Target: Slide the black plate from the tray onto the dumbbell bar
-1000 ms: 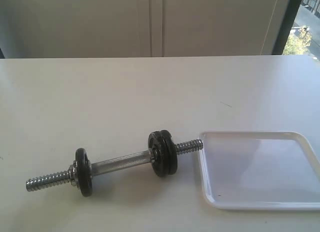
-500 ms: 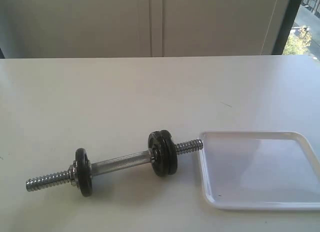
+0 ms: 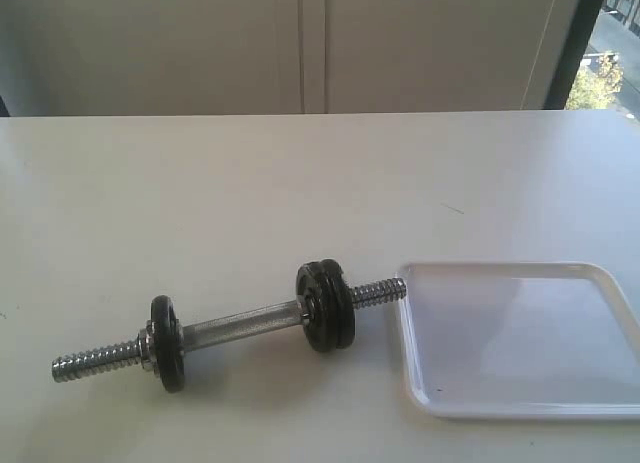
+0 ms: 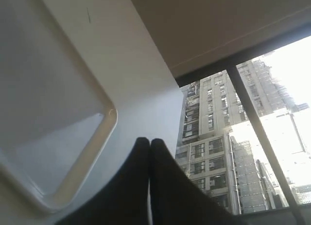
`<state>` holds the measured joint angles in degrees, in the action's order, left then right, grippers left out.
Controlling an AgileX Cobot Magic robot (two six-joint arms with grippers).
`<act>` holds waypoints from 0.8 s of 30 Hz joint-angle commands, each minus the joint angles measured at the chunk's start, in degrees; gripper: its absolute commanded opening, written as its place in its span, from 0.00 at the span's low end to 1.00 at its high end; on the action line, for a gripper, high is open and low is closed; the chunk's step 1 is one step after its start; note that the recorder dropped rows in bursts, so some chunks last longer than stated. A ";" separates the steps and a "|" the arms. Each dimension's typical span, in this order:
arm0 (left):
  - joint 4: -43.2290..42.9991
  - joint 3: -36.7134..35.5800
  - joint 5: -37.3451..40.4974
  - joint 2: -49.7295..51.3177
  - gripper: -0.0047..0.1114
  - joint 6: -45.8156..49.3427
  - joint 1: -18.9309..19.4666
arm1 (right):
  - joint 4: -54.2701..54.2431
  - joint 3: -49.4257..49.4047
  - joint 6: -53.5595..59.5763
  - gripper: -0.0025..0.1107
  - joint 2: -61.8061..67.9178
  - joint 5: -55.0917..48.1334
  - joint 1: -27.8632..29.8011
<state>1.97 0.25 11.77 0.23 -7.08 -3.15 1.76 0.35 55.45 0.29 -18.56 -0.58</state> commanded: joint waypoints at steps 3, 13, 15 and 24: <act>0.12 -0.25 -0.07 -0.23 0.04 -0.44 0.13 | -5.62 -0.35 -0.26 0.02 -0.29 -0.60 -0.02; 0.12 -0.25 -0.07 -0.23 0.04 -0.44 0.13 | -17.48 -0.35 -0.26 0.02 -0.29 -1.14 -0.02; 0.12 -0.25 -0.07 -0.23 0.04 -0.44 0.13 | -17.48 -0.35 -0.26 0.02 -0.29 -1.14 -0.02; 0.12 -0.25 -0.07 -0.23 0.04 -0.44 0.13 | -19.20 -0.35 -19.92 0.02 -0.29 -0.66 -0.02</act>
<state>1.97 0.25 11.77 0.23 -7.08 -3.15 -16.46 0.35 47.73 0.29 -19.53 -0.58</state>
